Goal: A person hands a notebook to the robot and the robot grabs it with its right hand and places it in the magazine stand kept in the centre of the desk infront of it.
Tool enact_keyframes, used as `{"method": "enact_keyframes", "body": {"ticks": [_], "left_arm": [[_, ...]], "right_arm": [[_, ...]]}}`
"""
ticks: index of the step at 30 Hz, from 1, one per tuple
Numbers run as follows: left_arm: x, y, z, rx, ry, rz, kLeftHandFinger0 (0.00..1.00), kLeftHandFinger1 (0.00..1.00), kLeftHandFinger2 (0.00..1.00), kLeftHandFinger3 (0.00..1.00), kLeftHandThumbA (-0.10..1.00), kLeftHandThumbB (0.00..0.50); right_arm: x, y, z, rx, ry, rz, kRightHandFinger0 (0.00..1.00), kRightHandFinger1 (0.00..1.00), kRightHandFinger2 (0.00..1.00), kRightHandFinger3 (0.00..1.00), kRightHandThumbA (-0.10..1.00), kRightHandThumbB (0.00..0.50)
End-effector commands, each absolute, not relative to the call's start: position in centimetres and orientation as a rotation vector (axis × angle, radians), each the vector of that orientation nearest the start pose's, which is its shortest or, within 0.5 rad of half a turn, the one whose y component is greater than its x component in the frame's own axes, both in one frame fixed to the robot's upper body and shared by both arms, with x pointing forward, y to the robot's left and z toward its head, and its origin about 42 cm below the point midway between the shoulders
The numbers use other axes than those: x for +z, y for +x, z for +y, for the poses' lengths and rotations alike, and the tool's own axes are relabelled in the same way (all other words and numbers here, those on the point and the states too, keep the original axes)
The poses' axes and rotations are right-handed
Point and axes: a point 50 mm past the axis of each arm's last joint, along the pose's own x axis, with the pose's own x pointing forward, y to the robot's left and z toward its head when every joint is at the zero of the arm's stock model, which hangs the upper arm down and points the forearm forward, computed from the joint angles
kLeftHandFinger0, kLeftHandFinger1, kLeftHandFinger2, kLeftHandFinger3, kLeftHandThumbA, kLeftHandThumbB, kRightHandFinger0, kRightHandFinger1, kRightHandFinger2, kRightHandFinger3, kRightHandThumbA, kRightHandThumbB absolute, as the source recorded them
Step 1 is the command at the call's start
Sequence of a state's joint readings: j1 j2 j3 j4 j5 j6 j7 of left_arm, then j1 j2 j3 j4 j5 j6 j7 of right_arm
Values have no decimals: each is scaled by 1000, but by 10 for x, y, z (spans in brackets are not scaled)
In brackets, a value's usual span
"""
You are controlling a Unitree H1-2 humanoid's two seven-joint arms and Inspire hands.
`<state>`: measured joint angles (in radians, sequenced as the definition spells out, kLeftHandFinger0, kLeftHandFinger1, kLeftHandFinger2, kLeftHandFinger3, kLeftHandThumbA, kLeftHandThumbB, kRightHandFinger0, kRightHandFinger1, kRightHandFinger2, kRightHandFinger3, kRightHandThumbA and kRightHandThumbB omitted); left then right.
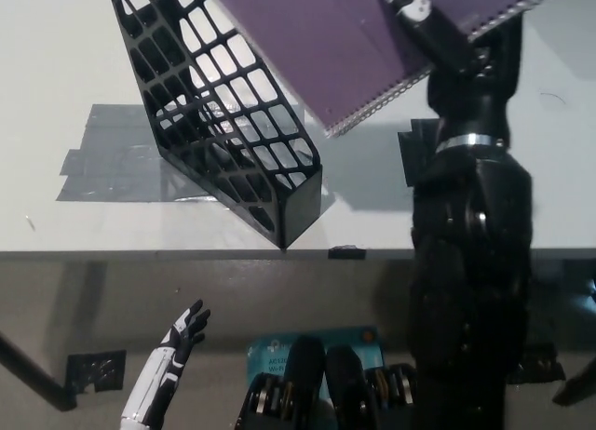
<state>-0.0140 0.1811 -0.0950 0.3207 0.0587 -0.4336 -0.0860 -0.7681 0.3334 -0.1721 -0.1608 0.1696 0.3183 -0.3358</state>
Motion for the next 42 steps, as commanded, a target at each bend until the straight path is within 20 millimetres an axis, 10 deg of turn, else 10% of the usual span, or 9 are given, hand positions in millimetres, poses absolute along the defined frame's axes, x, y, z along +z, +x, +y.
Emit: {"method": "enact_keyframes", "body": {"ticks": [1,42], "left_arm": [[53,276,255,-226,264,-171,1000,1000,1000,1000,1000,500],[57,278,255,-252,285,-183,1000,1000,1000,1000,1000,500]], "right_arm": [[417,399,-55,-15,657,-557,0,0,0,0,791,0],[384,424,4,-50,580,-522,0,0,0,1,817,0]]}}
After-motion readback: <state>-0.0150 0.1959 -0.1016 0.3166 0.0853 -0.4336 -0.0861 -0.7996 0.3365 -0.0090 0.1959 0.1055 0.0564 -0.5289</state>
